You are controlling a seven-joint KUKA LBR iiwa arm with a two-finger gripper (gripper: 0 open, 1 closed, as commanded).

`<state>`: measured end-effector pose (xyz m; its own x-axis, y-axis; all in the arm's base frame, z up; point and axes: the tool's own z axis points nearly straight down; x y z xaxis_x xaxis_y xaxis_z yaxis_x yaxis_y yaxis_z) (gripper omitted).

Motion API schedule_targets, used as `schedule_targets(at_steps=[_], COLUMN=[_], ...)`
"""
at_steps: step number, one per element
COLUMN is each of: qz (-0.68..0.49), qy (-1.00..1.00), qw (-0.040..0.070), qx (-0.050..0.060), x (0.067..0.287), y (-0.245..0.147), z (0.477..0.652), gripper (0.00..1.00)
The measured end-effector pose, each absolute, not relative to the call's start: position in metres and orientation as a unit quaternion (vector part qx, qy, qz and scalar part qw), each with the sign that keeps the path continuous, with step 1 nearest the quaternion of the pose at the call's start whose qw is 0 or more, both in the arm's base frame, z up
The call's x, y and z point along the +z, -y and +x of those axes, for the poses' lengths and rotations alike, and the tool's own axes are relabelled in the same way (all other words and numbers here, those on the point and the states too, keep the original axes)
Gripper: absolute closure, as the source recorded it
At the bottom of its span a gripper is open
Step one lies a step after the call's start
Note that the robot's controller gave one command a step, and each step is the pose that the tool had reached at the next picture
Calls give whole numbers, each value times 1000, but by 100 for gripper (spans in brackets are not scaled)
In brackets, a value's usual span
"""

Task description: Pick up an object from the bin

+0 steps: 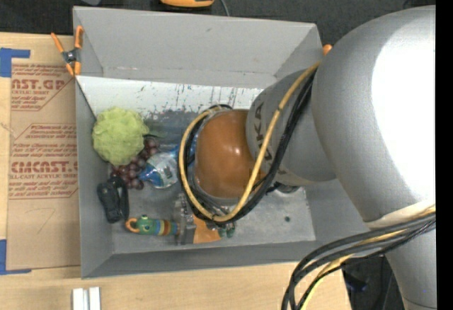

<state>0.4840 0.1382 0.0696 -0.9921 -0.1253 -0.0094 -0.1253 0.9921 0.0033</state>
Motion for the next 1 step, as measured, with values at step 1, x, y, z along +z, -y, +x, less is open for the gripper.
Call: schedule_targets(at_steps=[1], qz=[-63], qy=[-998], qw=[4], qx=[2], x=[72], y=[-138], z=[483], gripper=[100])
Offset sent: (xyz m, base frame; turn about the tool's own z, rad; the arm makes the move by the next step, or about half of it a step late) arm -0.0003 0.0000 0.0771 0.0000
